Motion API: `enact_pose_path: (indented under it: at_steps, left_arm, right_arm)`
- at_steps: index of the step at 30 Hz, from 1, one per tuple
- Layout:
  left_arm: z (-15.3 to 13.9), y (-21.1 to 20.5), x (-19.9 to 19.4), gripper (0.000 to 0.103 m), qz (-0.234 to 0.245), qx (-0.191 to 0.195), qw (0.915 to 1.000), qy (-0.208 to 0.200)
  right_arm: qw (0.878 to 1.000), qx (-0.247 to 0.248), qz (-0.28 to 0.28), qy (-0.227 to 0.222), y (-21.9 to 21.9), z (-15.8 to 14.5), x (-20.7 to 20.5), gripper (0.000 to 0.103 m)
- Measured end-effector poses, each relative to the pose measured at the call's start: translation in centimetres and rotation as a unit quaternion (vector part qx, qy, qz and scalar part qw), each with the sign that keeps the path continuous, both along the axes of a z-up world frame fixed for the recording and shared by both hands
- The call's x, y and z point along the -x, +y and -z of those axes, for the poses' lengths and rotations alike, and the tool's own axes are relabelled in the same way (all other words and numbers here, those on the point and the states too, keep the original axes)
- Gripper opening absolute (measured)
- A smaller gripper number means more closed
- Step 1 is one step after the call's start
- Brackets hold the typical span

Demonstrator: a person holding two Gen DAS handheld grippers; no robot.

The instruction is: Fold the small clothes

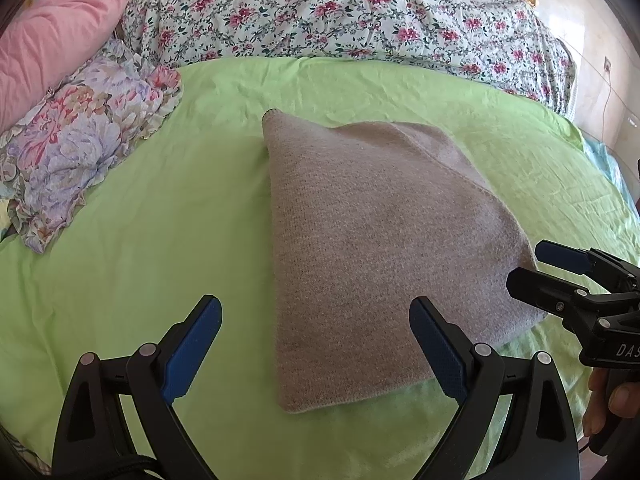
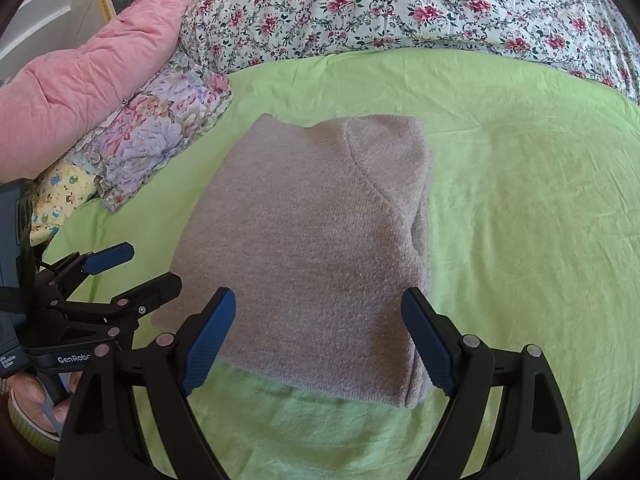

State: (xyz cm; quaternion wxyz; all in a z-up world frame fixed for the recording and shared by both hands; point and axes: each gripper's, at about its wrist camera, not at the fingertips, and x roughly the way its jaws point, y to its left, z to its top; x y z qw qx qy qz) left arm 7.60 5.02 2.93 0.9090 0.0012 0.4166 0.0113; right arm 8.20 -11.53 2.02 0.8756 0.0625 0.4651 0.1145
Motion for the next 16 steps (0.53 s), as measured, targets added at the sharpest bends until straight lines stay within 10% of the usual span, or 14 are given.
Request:
enact_pose_path:
  at_steps: [16]
  left_arm:
    - [-0.31, 0.66, 0.30, 0.095, -0.021, 0.003, 0.9998, 0.002]
  right_arm:
    - [1.000, -0.005, 0.006, -0.005, -0.22, -0.13, -0.22, 0.086]
